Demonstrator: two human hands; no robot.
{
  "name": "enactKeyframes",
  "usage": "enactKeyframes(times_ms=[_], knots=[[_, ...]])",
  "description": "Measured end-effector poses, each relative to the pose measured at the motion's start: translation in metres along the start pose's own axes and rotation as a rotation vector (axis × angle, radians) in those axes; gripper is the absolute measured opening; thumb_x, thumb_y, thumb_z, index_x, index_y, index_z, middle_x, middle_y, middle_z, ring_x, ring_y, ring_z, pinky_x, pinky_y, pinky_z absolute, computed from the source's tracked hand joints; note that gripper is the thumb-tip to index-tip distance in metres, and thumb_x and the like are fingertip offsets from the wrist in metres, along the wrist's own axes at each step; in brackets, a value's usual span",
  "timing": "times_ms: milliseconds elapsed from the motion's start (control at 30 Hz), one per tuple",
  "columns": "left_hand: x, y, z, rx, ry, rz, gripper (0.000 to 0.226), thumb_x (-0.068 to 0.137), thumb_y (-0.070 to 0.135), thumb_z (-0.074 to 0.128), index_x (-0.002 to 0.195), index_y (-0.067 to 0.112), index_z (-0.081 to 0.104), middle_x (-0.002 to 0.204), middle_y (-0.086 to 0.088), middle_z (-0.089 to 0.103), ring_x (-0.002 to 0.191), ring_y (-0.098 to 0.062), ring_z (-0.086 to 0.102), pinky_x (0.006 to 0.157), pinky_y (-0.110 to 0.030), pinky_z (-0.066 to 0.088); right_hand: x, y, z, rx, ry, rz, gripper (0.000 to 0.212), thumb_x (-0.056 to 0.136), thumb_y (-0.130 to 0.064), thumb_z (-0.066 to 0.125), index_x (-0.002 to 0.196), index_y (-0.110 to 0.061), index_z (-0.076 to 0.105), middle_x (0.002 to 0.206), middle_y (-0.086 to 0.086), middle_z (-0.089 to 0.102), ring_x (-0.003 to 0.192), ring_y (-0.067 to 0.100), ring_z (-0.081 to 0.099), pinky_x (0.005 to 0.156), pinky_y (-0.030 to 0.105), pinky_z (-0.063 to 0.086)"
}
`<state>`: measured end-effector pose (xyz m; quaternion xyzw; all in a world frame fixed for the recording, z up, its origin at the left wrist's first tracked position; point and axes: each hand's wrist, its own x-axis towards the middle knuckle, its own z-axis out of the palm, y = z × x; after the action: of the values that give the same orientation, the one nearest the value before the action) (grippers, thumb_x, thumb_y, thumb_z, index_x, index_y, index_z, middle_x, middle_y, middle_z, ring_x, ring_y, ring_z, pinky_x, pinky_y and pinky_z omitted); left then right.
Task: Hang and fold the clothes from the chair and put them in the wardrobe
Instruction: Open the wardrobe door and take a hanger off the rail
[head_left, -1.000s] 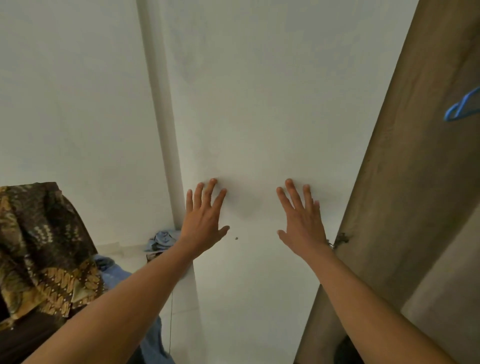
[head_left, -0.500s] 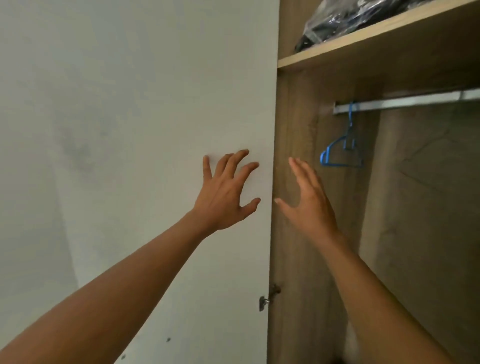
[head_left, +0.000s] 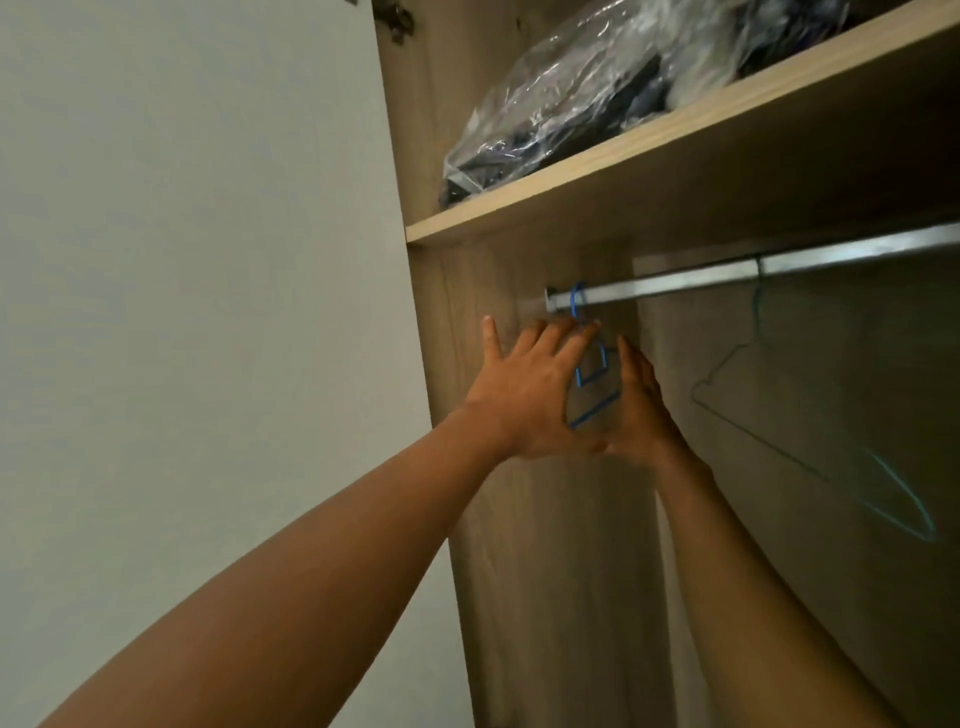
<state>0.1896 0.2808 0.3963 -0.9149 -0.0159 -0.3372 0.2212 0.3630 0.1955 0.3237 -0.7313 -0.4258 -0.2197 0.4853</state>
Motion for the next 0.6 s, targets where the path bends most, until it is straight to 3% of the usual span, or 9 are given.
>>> enactKeyframes(times_ms=[167, 267, 400, 500, 600], knots=[[0.032, -0.004, 0.023, 0.014, -0.126, -0.013, 0.131, 0.057, 0.082, 0.071, 0.159, 0.026, 0.010, 0.161, 0.000, 0.021, 0.149, -0.025, 0.019, 0.111, -0.075, -0.001, 0.039, 0.034, 0.004, -0.024, -0.036, -0.004, 0.151, 0.049, -0.030, 0.098, 0.157, -0.013, -0.005, 0.166, 0.003, -0.002, 0.152, 0.026, 0.002, 0.121, 0.043, 0.017], [0.042, -0.011, 0.035, 0.006, -0.188, -0.062, 0.135, 0.056, 0.079, 0.074, 0.159, 0.026, 0.006, 0.163, 0.000, 0.018, 0.151, -0.025, 0.016, 0.114, -0.074, 0.001, 0.055, 0.043, 0.006, -0.022, -0.121, -0.012, 0.157, 0.047, -0.033, 0.099, 0.157, -0.021, -0.012, 0.166, 0.000, -0.007, 0.153, 0.027, -0.002, 0.121, 0.051, 0.019], [0.052, -0.016, 0.047, 0.036, -0.245, -0.083, 0.136, 0.060, 0.075, 0.077, 0.159, 0.024, -0.001, 0.163, -0.001, 0.019, 0.150, -0.025, 0.019, 0.117, -0.068, 0.010, 0.060, 0.052, 0.011, 0.006, -0.182, 0.014, 0.157, 0.048, -0.031, 0.098, 0.151, -0.042, -0.020, 0.164, 0.001, 0.006, 0.150, 0.028, 0.016, 0.113, 0.051, 0.034], [0.055, -0.018, 0.055, 0.057, -0.256, -0.097, 0.132, 0.064, 0.069, 0.078, 0.159, 0.023, -0.001, 0.162, -0.003, 0.022, 0.146, -0.026, 0.029, 0.116, -0.059, 0.025, 0.061, 0.061, 0.015, 0.043, -0.156, -0.023, 0.151, 0.052, -0.024, 0.098, 0.155, -0.035, -0.011, 0.162, -0.001, 0.016, 0.146, 0.021, 0.025, 0.111, 0.038, 0.036], [0.059, -0.023, 0.060, 0.051, -0.238, -0.107, 0.129, 0.067, 0.058, 0.082, 0.159, 0.021, -0.001, 0.158, -0.003, 0.030, 0.140, -0.026, 0.039, 0.110, -0.051, 0.037, 0.060, 0.069, 0.018, 0.017, -0.101, -0.038, 0.138, 0.056, -0.018, 0.096, 0.157, -0.030, 0.003, 0.159, 0.002, 0.024, 0.144, 0.024, 0.030, 0.111, 0.046, 0.039]])
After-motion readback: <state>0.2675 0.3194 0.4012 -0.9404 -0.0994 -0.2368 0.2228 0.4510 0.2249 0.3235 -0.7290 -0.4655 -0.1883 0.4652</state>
